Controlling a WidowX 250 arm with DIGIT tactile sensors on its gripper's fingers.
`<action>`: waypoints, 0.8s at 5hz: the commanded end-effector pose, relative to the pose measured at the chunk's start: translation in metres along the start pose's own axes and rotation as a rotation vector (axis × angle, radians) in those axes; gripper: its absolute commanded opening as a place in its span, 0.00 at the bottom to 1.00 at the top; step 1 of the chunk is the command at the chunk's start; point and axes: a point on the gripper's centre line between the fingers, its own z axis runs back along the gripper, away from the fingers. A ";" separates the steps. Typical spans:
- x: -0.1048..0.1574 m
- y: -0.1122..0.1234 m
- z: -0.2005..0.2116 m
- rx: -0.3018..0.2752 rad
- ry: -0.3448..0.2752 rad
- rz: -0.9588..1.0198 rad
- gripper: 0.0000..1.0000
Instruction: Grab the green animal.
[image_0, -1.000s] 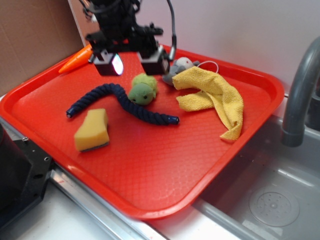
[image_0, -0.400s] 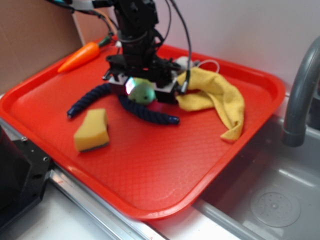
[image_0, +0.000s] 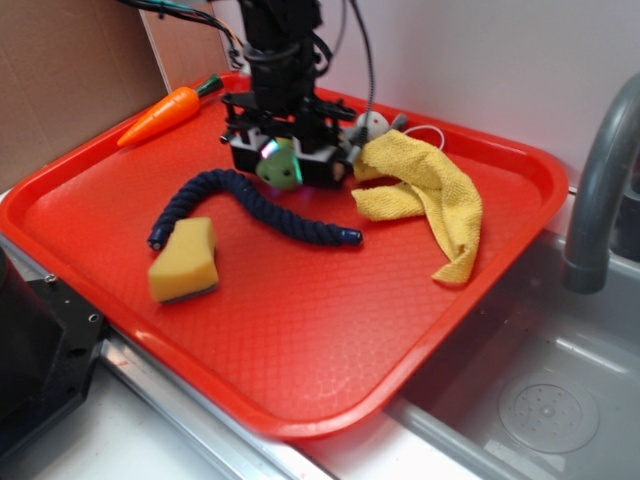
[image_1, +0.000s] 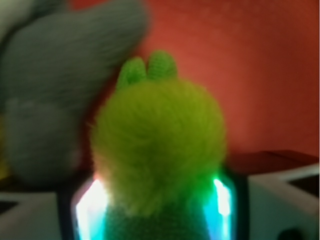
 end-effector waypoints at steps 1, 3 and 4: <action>0.014 0.017 0.059 -0.026 -0.111 -0.057 0.00; -0.002 0.046 0.139 -0.070 -0.210 -0.101 0.00; -0.025 0.042 0.174 -0.142 -0.153 -0.078 0.00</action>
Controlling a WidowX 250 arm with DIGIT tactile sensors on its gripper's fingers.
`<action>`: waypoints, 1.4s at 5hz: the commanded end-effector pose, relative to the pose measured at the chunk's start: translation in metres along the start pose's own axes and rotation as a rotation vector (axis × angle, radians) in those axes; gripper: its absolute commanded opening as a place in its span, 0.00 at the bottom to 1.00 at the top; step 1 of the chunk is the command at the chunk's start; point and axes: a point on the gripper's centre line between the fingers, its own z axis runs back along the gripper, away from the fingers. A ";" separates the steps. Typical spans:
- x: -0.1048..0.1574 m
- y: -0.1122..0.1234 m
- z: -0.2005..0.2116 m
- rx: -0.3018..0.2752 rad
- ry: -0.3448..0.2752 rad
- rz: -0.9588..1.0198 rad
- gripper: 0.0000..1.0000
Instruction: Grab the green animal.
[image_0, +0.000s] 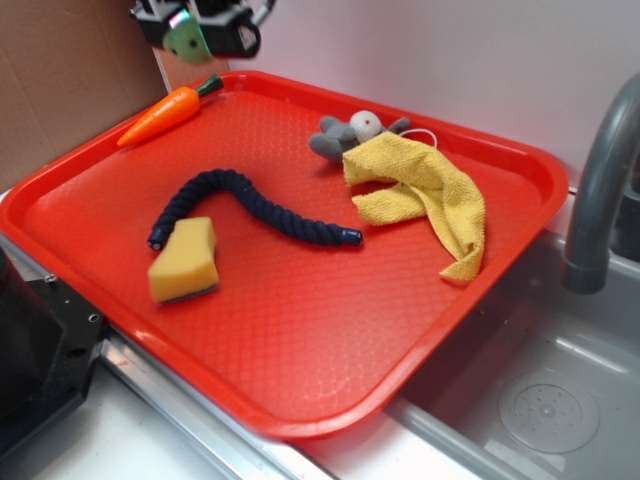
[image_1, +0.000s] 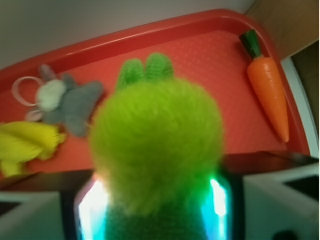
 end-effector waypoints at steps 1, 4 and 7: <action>-0.023 -0.017 0.072 -0.026 -0.076 0.023 0.00; -0.030 -0.052 0.053 -0.022 0.015 -0.029 0.00; -0.037 -0.059 0.036 -0.012 0.082 0.004 0.00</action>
